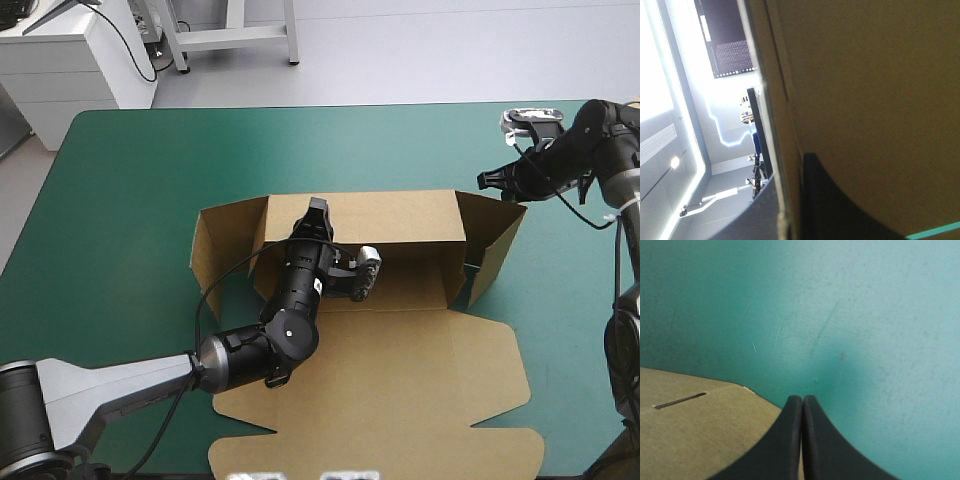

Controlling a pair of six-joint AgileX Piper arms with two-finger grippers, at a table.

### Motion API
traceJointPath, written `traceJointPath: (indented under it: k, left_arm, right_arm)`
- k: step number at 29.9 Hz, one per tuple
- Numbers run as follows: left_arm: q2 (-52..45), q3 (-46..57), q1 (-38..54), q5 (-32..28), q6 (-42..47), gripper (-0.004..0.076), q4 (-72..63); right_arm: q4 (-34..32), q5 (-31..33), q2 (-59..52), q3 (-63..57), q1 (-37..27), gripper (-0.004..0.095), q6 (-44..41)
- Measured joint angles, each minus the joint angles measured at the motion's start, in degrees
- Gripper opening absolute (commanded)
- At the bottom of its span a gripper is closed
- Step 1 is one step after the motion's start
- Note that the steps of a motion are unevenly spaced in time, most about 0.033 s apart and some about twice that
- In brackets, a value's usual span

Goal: Fold the box

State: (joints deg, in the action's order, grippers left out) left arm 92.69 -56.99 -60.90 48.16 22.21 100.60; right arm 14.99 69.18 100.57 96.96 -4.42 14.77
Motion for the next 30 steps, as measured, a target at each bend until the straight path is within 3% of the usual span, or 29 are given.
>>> traceJointPath:
  k: [6,12,17,25,30]
  left_arm:
    - [0.0,-0.11,0.11,-0.24,-0.13,-0.0007,0.0]
    - [0.0,-0.29,0.13,-0.38,-0.25,-0.0007,-0.05]
    - [0.0,-0.29,0.13,-0.37,-0.25,-0.0007,-0.17]
    - [0.0,-0.29,0.13,-0.53,-0.25,-0.0008,-0.17]
    - [0.0,-0.29,0.18,-0.71,-0.38,-0.0008,-0.17]
  right_arm:
    - [0.52,1.41,-2.1,-1.98,0.0,-0.0019,0.0]
    - [0.91,-1.1,-10.43,-13.03,0.0,-0.0021,0.24]
    - [2.5,-9.81,-19.19,-26.64,0.0,-0.002,2.62]
    - [11.13,-31.6,-26.12,-44.22,0.0,-0.0019,14.15]
    - [15.3,-32.48,-26.97,-46.28,0.0,-0.0019,22.06]
